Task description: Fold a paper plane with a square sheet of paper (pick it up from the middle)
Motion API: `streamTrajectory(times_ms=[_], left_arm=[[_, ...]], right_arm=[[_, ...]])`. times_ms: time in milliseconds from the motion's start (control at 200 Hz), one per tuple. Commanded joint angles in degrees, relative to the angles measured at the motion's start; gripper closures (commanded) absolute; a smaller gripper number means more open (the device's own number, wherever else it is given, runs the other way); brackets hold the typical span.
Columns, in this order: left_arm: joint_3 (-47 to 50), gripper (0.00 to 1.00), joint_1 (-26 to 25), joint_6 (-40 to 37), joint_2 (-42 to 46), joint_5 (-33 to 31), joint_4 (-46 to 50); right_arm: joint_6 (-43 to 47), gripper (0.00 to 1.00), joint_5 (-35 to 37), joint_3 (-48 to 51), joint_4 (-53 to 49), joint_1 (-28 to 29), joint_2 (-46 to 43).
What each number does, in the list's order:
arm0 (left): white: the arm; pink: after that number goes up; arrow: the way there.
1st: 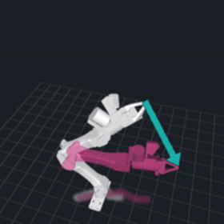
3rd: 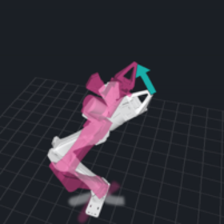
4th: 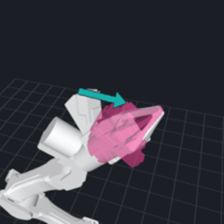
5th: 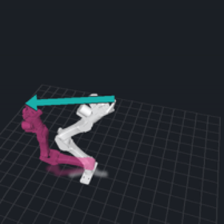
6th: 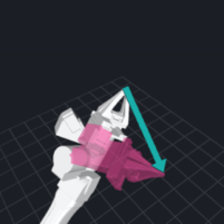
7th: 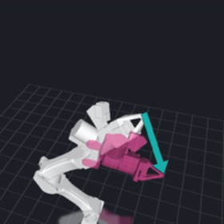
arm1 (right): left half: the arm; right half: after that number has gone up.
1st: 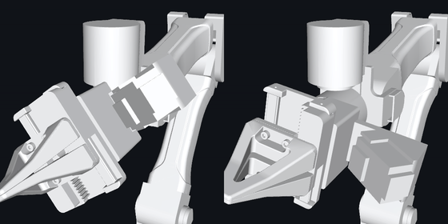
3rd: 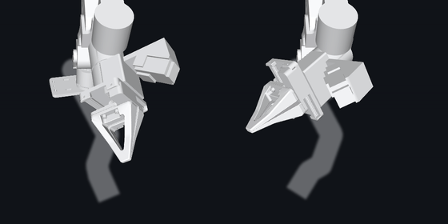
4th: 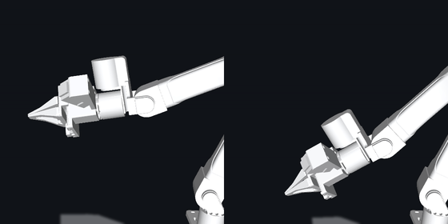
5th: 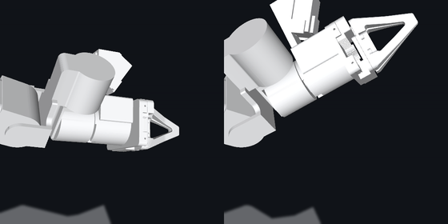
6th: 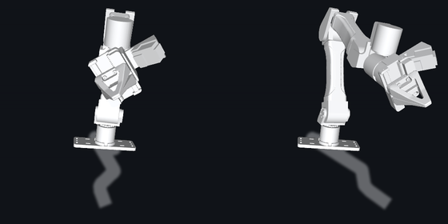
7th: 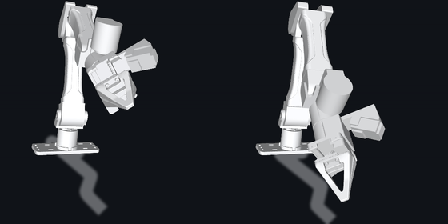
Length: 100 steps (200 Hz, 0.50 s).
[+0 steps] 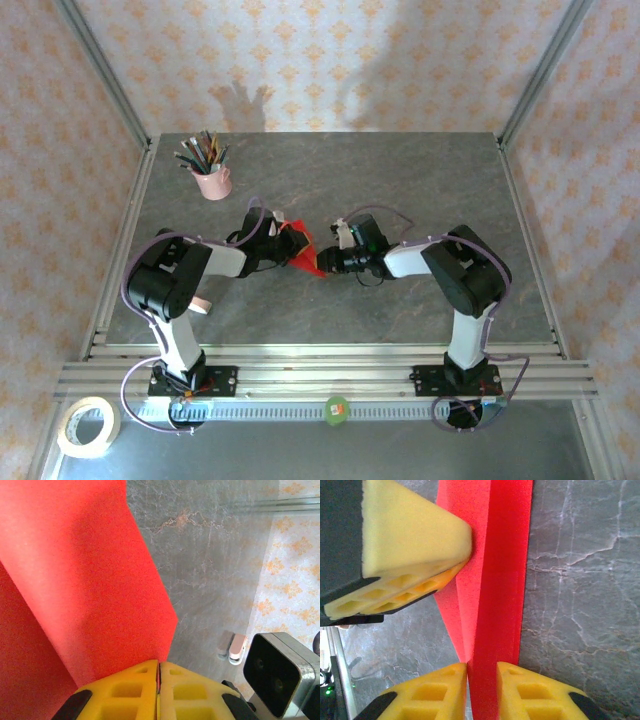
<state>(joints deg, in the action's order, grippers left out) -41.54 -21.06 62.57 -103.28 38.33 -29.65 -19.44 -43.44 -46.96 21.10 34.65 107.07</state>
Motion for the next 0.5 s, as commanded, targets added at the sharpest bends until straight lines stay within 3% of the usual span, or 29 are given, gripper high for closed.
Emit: streamTrajectory(times_ms=[0,495], left_arm=[[-0.86,0.89,-0.29,-1.22,-0.6,-1.65,1.4],[-2.2,0.89,-0.3,-1.04,-1.85,-1.91,2.64]], right_arm=[[0.7,0.8,3.14,0.4,-5.79,-0.46,0.95],[-0.83,0.79,2.48,-0.28,-5.73,-0.82,-0.81]])
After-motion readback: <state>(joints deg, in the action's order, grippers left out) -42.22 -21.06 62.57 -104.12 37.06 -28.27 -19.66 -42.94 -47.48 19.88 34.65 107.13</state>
